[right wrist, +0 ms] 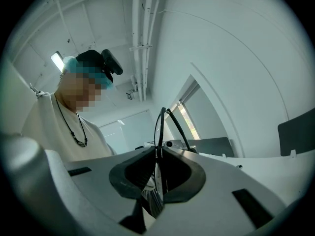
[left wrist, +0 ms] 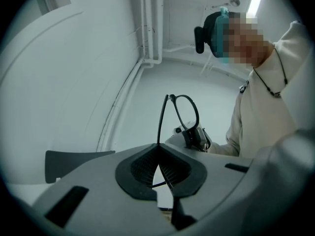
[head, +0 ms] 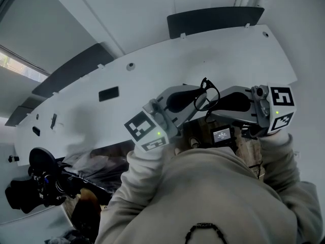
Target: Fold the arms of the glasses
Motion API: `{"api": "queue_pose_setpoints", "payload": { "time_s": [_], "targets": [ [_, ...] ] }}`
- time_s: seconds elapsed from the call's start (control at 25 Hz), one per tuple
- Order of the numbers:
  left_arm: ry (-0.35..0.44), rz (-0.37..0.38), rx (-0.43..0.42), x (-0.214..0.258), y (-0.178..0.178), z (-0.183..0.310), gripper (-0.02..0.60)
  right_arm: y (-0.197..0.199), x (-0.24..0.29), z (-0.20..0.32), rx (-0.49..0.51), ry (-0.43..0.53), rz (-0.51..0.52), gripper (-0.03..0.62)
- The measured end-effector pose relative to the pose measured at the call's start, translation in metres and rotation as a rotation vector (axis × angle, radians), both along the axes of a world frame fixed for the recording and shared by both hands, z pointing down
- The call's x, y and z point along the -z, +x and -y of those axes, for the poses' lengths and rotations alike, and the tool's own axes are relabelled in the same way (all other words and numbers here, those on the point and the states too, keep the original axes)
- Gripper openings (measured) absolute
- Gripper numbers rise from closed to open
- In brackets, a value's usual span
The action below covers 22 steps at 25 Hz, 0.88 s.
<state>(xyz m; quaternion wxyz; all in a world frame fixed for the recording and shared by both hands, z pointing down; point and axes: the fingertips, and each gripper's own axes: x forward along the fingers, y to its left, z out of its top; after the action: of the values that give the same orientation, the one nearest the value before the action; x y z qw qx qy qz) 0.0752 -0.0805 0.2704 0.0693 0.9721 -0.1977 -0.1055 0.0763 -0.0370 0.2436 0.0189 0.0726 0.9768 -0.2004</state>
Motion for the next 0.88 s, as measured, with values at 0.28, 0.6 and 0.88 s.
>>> {"api": "queue_pose_setpoints", "payload": {
  "time_s": [0.28, 0.6, 0.88],
  "targets": [
    [-0.013, -0.028, -0.046, 0.006, 0.006, -0.009, 0.012, -0.001, 0.004, 0.0, -0.01, 0.024, 0.006, 0.057],
    [-0.033, -0.064, -0.08, 0.009, 0.009, -0.013, 0.012, -0.001, 0.006, 0.001, -0.015, 0.043, 0.033, 0.057],
    [-0.014, -0.095, -0.062, 0.014, 0.007, -0.01, 0.012, -0.002, 0.01, 0.001, -0.03, 0.069, 0.037, 0.057]
  ]
}}
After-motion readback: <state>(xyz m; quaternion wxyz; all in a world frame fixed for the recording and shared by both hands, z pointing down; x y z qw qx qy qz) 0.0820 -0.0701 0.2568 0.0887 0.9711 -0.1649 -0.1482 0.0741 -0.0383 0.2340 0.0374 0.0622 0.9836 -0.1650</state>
